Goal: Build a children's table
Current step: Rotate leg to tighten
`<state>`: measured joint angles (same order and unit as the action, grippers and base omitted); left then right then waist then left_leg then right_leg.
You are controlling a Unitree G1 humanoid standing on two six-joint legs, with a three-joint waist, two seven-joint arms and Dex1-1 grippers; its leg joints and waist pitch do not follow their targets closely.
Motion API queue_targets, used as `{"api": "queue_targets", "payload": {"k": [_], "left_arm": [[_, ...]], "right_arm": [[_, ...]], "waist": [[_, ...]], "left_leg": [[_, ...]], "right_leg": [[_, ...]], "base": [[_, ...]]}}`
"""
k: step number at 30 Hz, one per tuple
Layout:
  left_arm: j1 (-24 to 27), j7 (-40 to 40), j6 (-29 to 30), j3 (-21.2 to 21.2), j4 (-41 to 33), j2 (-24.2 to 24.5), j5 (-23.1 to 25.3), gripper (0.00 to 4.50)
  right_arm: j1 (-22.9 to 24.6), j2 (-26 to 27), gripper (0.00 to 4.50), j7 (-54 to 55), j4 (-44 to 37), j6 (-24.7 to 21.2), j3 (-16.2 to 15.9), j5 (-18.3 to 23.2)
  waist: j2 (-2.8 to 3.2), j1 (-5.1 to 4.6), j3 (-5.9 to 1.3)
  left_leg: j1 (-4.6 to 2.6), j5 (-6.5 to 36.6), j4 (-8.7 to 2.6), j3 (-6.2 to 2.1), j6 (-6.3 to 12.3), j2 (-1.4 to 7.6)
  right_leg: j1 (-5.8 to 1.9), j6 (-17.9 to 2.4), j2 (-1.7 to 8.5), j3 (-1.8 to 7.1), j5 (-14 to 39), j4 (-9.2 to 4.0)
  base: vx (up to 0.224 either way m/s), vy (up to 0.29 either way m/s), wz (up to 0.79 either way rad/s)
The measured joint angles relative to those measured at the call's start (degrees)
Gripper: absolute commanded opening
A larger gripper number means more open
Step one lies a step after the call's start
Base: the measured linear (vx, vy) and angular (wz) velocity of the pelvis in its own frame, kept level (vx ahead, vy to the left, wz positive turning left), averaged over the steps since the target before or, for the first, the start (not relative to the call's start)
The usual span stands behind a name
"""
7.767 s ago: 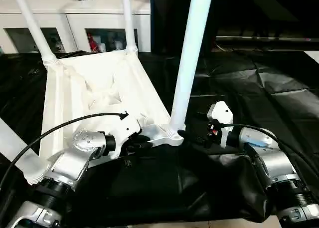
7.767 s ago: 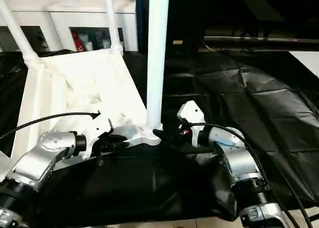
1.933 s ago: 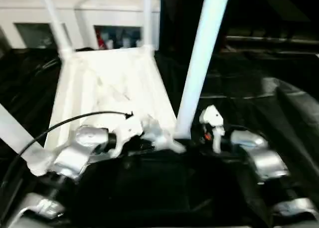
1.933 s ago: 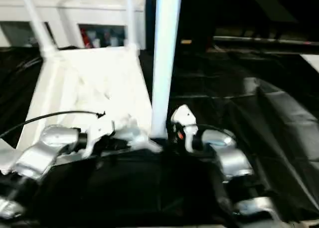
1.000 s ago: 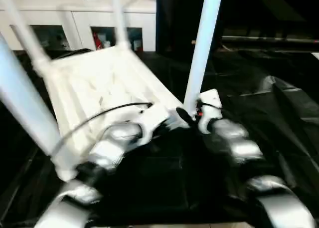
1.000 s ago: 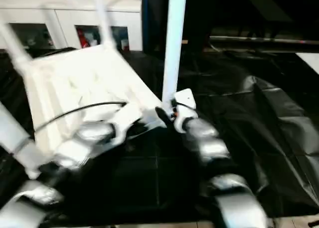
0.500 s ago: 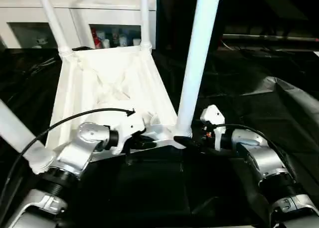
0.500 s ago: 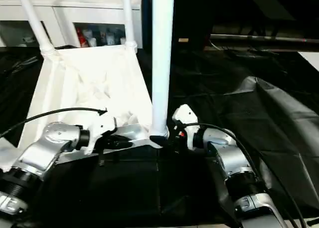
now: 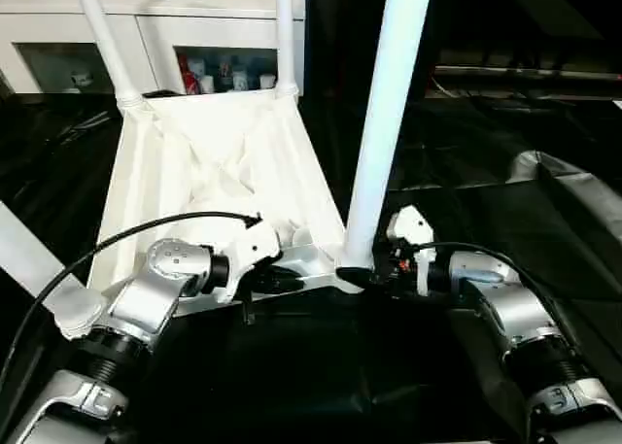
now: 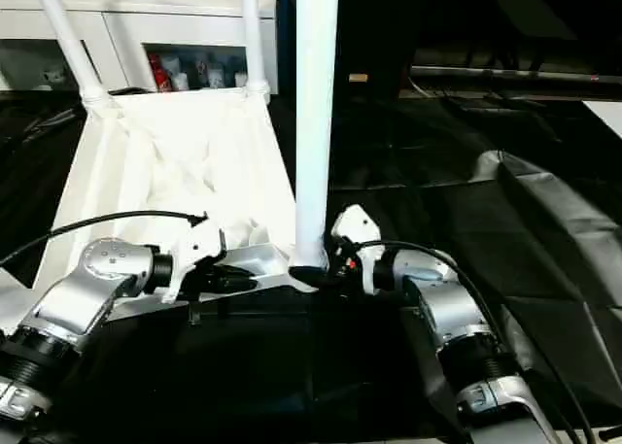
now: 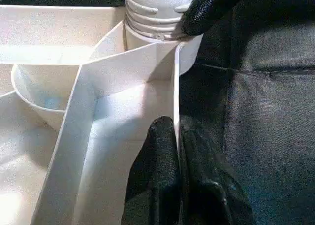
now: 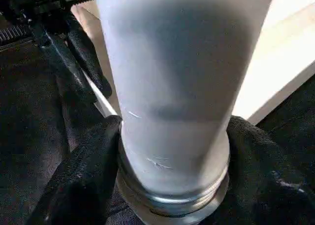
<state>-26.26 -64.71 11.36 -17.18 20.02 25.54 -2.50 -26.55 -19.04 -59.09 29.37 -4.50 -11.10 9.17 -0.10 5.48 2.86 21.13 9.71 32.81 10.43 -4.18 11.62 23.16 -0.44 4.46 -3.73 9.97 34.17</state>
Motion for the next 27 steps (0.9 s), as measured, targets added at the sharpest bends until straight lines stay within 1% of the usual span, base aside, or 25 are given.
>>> {"api": "queue_targets", "payload": {"k": [5, 7, 10, 13, 15, 16, 19, 22, 23, 25, 27], "left_arm": [[0.0, 1.3, 0.3, 0.0, 0.0, -0.8, 0.2, 0.00], [-1.7, 6.2, 1.3, 0.4, 2.6, -3.5, 1.7, 0.00], [-5.0, 15.4, 3.7, 0.9, 7.0, -8.8, 4.5, 0.00], [-6.6, 20.9, 5.7, 1.1, 9.0, -12.3, 5.0, 0.00], [-9.5, 27.5, 8.0, 1.6, 12.8, -17.4, 6.6, 0.00], [-9.8, 29.3, 8.5, 1.5, 13.1, -18.7, 6.9, 0.00], [-10.5, 32.2, 8.8, 1.2, 14.1, -20.9, 7.8, 0.00], [-10.5, 32.8, 8.4, 1.0, 14.2, -21.1, 8.4, 0.00], [-10.5, 32.8, 8.3, 0.9, 14.2, -21.0, 8.4, 0.00], [-10.5, 32.5, 8.1, 0.9, 14.2, -20.5, 8.5, 0.00], [-10.5, 32.1, 7.6, 0.6, 14.1, -20.0, 8.5, 0.00]], "right_arm": [[-0.1, 0.5, 2.76, 2.0, 0.4, 0.1, 0.1, -0.4], [-1.7, 3.5, 2.76, 9.6, 4.6, 0.3, 2.0, -1.0], [-5.4, 8.5, 2.75, 24.4, 10.8, -0.5, 5.4, -2.0], [-7.1, 11.6, 2.75, 33.2, 13.6, -1.0, 6.9, -2.0], [-10.5, 14.3, 2.75, 43.5, 18.2, -1.1, 9.1, -2.7], [-11.4, 14.5, 2.75, 45.7, 19.1, -1.1, 9.3, -3.0], [-12.6, 15.1, 2.75, 48.8, 21.7, 0.4, 9.6, -3.6], [-13.6, 15.2, 2.75, 48.7, 23.6, 1.5, 9.9, -4.3], [-13.6, 15.2, 3.10, 48.5, 23.8, 1.8, 10.2, -4.3], [-13.7, 15.3, 3.48, 48.1, 24.4, 2.9, 10.7, -4.2], [-13.7, 15.3, 3.55, 47.6, 25.3, 3.6, 10.7, -4.3]], "waist": [[-0.01, -0.05, -0.01], [-0.06, -0.37, -0.04], [-0.08, -0.82, -0.02], [-0.06, -0.79, -0.04], [-0.05, -0.62, -0.04], [-0.06, -0.55, -0.04], [0.03, -0.38, -0.11], [0.03, -0.35, -0.12], [0.03, -0.35, -0.12], [0.03, -0.35, -0.11], [0.03, -0.37, -0.11]], "left_leg": [[-0.03, 0.0, 0.06, 0.01, 0.00, 0.01], [-0.14, 0.0, 0.23, 0.02, 0.00, 0.01], [-0.19, 0.0, 0.31, 0.02, -0.01, 0.01], [-0.28, 0.0, 0.28, -0.01, -0.01, 0.01], [-0.25, 0.0, 0.32, -0.02, -0.02, -0.01], [-0.21, 0.0, 0.33, -0.02, -0.02, -0.01], [-0.19, 0.0, 0.38, -0.02, -0.01, -0.03], [-0.17, 0.0, 0.36, -0.03, -0.01, 0.00], [-0.17, 0.0, 0.35, -0.04, -0.01, 0.01], [-0.16, 0.0, 0.34, -0.05, -0.01, 0.01], [-0.12, 0.0, 0.34, -0.05, -0.01, 0.01]], "right_leg": [[-0.02, 0.0, 0.00, 0.02, 0.0, 0.06], [-0.08, 0.0, 0.00, 0.07, 0.0, 0.26], [-0.04, 0.1, 0.01, 0.08, 0.0, 0.30], [-0.10, 0.1, 0.01, 0.05, 0.0, 0.32], [-0.09, 0.1, 0.02, 0.08, 0.0, 0.31], [-0.10, 0.1, 0.02, 0.07, 0.0, 0.26], [-0.16, 0.1, 0.05, 0.08, 0.0, 0.25], [-0.15, 0.0, 0.05, 0.03, -0.1, 0.32], [-0.15, 0.0, 0.05, 0.00, -0.1, 0.32], [-0.13, 0.0, 0.05, -0.01, -0.1, 0.32], [-0.10, 0.1, 0.05, -0.02, -0.1, 0.31]], "base": [[0.000, 0.000, 0.00], [0.000, 0.000, 0.00], [-0.037, -0.002, -0.02], [0.000, 0.000, 0.00], [0.000, 0.000, 0.00], [0.000, 0.000, 0.00], [0.000, 0.000, 0.00], [0.000, 0.000, 0.00], [0.000, 0.000, 0.00], [0.000, 0.000, 0.00], [0.000, 0.000, 0.00]]}}
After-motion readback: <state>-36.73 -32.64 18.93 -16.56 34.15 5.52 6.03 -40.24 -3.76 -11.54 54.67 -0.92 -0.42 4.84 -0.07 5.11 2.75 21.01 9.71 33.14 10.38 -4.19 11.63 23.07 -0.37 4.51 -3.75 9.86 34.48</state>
